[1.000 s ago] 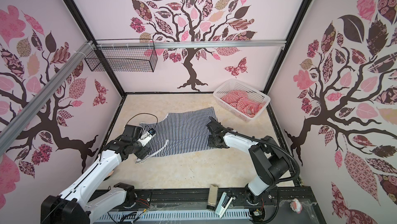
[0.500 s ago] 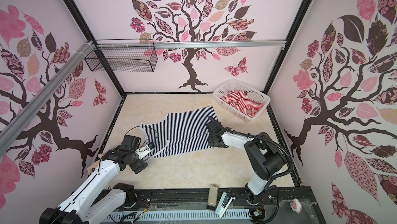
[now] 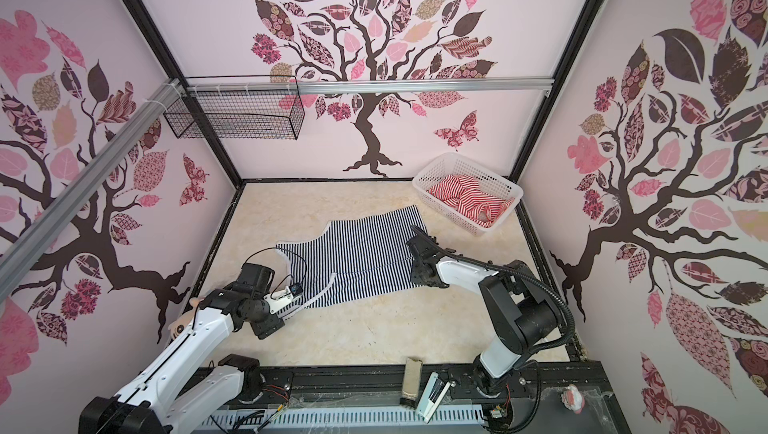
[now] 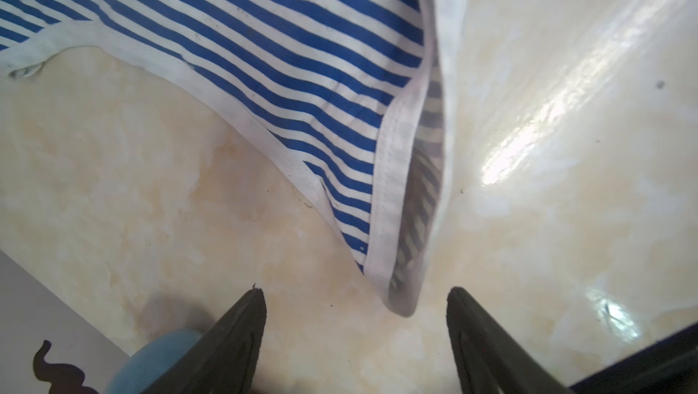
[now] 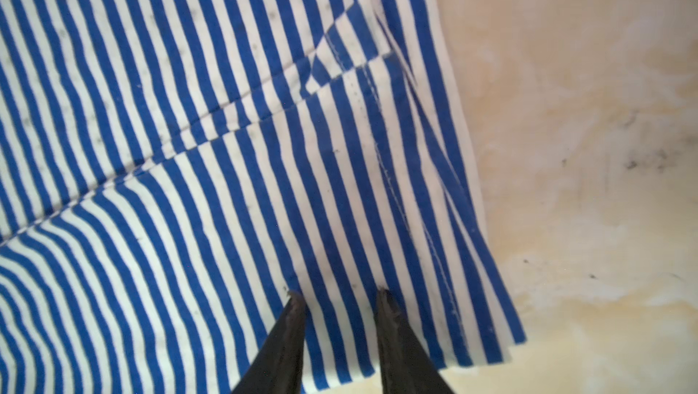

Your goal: Fold and stack the tank tops

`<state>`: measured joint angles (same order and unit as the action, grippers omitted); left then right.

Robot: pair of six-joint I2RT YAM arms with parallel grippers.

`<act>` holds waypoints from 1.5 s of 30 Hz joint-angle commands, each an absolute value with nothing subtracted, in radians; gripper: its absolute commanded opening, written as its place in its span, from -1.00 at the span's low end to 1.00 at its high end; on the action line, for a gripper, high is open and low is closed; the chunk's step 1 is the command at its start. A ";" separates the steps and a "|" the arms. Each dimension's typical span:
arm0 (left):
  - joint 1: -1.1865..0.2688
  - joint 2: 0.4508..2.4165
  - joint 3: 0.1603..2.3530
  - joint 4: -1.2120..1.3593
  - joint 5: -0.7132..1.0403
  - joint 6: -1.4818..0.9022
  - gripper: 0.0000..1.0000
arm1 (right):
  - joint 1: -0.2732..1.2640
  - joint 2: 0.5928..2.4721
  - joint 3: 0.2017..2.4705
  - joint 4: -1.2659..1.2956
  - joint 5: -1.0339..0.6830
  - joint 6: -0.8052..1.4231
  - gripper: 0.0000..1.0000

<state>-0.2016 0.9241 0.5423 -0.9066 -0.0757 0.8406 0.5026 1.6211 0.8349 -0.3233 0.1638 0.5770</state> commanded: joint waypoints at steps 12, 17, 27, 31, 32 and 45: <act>-0.199 0.982 0.541 -0.854 -0.008 0.854 -0.13 | 0.495 1.635 0.851 -0.406 0.168 0.568 -0.30; -0.199 1.032 0.550 -0.851 0.008 0.862 -0.19 | 0.495 1.640 0.861 -0.412 0.173 0.563 -0.31; -0.199 1.063 0.548 -0.850 0.028 0.867 -0.24 | 0.495 1.646 0.868 -0.416 0.175 0.557 -0.31; -0.198 1.069 0.558 -0.848 0.005 0.868 -1.00 | 0.495 1.649 0.868 -0.420 0.178 0.551 -0.31; -0.198 1.067 0.562 -0.848 -0.001 0.869 -1.00 | 0.495 1.649 0.870 -0.424 0.184 0.551 -0.31; -0.186 1.086 0.637 -0.870 -0.027 0.935 -1.00 | 0.495 1.661 0.877 -0.458 0.248 0.538 -0.31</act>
<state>-0.1947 1.0721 0.6014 -0.8688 -0.0204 0.9024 0.5014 1.6321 0.8600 -0.4019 0.2134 0.5476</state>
